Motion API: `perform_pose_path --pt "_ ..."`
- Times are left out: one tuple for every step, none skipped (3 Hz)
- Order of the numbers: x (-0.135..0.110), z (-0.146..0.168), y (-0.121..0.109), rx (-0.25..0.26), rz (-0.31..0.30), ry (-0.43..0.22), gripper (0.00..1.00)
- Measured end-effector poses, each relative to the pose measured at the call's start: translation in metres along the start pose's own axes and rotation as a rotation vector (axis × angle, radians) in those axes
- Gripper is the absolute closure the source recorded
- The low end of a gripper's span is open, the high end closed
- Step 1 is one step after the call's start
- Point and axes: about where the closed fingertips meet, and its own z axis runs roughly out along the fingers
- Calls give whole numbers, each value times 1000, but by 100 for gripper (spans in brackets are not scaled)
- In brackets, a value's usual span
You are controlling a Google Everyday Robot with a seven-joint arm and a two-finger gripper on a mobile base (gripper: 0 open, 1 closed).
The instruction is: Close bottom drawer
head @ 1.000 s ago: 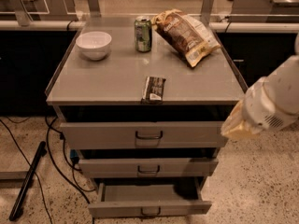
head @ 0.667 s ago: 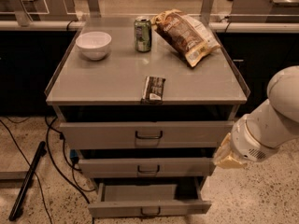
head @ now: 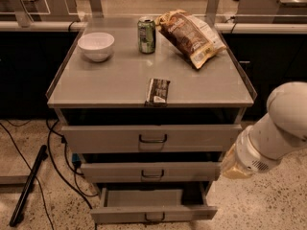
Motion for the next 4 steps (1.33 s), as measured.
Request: perform_pose_path --pt "28 44 4 35 -36 35 100" --pt "63 108 2 51 -35 36 100" --pt "110 213 23 -95 39 17 100" --pt "110 213 23 -95 39 17 100"
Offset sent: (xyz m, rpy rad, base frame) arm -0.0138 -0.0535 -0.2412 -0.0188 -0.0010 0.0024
